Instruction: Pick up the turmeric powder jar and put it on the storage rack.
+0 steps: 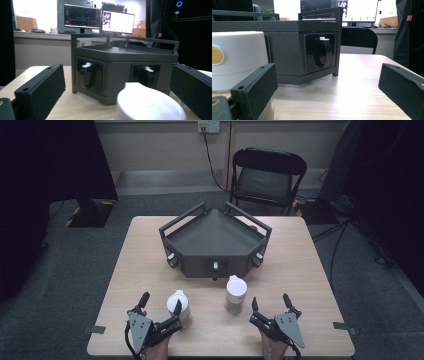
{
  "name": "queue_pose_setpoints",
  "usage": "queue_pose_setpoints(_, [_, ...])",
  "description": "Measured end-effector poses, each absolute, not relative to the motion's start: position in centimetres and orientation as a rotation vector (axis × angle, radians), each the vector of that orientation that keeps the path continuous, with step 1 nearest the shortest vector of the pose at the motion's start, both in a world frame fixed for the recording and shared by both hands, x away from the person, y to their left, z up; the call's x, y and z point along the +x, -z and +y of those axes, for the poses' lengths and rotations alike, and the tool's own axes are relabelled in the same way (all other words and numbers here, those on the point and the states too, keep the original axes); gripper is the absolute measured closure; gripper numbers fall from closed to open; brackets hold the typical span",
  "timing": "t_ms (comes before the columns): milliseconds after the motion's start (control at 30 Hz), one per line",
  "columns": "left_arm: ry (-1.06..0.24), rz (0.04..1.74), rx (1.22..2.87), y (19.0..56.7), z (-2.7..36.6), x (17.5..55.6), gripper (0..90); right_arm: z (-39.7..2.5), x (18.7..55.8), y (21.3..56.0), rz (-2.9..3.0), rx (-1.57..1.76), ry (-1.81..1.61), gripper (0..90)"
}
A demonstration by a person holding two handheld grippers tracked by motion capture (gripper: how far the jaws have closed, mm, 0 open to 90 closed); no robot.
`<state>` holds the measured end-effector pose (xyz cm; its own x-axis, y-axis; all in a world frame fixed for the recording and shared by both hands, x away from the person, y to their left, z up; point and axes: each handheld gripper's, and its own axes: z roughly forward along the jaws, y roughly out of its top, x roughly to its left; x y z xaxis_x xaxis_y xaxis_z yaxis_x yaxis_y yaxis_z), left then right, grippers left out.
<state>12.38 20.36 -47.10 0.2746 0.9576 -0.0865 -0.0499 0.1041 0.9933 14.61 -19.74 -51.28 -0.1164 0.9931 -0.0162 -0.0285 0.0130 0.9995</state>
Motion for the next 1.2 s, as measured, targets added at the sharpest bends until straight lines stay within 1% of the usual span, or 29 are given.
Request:
queue_pose_setpoints(500, [-0.945,0.970,1.277,48.0,19.0,12.4,0.7,-19.7,14.6,51.3,1.280,1.120,-1.297,1.1])
queue_pose_setpoints(667, [-0.950,0.972,1.290,48.4,18.6,12.3,4.4,-19.7,14.6,51.3,1.280,1.120,-1.297,1.1])
queue_pose_setpoints(767, [-0.959,0.977,1.285,48.8,18.4,12.2,8.9,-19.7,14.6,51.3,1.280,1.120,-1.297,1.1])
queue_pose_setpoints(933, [-0.933,1.003,1.321,48.8,18.3,12.8,11.9,-19.7,14.6,51.3,1.281,1.120,-1.297,1.1])
queue_pose_setpoints(1033, [-0.943,1.000,1.325,49.1,18.1,13.0,15.6,-19.7,14.6,51.3,1.281,1.120,-1.297,1.2])
queue_pose_setpoints(1200, [-0.924,1.010,1.332,49.0,18.2,13.2,21.1,-19.7,14.6,51.3,1.280,1.120,-1.297,1.2])
